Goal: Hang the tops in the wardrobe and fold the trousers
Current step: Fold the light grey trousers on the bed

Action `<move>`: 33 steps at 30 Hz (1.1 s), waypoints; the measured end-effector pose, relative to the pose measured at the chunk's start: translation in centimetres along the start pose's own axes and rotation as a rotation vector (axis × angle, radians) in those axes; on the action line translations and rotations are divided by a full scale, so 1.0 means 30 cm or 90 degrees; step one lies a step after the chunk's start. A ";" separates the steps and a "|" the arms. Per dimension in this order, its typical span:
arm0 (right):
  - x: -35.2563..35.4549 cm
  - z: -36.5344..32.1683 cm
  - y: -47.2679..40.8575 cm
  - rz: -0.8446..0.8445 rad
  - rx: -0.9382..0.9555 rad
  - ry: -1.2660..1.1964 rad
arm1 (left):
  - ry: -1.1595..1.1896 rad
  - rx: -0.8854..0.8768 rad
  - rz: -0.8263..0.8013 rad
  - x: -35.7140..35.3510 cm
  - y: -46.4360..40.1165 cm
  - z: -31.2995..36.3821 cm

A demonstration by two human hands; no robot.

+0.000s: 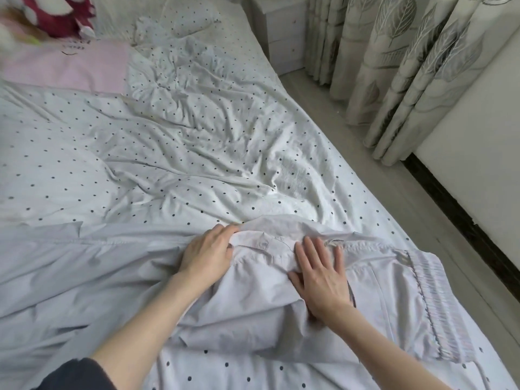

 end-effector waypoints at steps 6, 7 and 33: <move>0.049 -0.131 -0.025 -0.032 -0.081 -0.116 | -0.029 -0.041 0.156 0.075 0.214 -0.159; 0.078 -0.204 -0.019 -0.013 -0.068 -0.127 | -0.021 -0.016 0.171 0.096 0.279 -0.223; -0.109 -1.377 0.338 0.218 0.581 0.269 | -0.036 0.223 0.202 -0.136 1.047 -1.050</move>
Point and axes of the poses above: each hand's wrist, its own y-axis away from the middle knuckle, its own x-axis out of the back of the hand, z = x × y, the point moved 9 cm from there along -y, towards the middle knuckle, and after that the axes turned 5 degrees about x, right-handed, at the moved point
